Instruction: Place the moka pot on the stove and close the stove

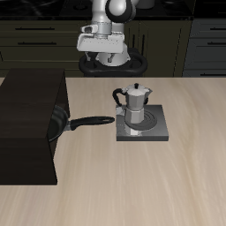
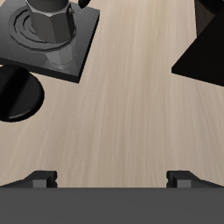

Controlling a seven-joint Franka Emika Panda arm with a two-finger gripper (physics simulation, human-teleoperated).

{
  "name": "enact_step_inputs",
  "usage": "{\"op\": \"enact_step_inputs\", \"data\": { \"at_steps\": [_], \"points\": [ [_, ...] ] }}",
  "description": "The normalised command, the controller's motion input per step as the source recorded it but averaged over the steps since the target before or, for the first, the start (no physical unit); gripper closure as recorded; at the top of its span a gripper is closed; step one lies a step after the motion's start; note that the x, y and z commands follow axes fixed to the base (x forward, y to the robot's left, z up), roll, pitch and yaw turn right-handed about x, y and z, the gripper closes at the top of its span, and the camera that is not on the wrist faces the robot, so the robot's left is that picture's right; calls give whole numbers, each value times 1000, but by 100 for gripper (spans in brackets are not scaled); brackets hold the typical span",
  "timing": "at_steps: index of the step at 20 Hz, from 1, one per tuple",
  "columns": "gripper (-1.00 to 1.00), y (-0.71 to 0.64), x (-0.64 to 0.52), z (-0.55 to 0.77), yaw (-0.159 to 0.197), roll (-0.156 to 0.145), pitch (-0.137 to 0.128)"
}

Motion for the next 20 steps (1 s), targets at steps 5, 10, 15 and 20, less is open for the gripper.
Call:
{"op": "enact_step_inputs", "data": {
  "at_steps": [5, 10, 15, 20],
  "points": [
    [-100, -24, 11, -3, -1, 1, -7],
    [-100, -27, 38, 13, -2, -2, -4],
    [-100, -51, 34, 16, 3, -17, -4],
    [-100, -62, 43, -8, 3, -15, 1]
  ]
}}
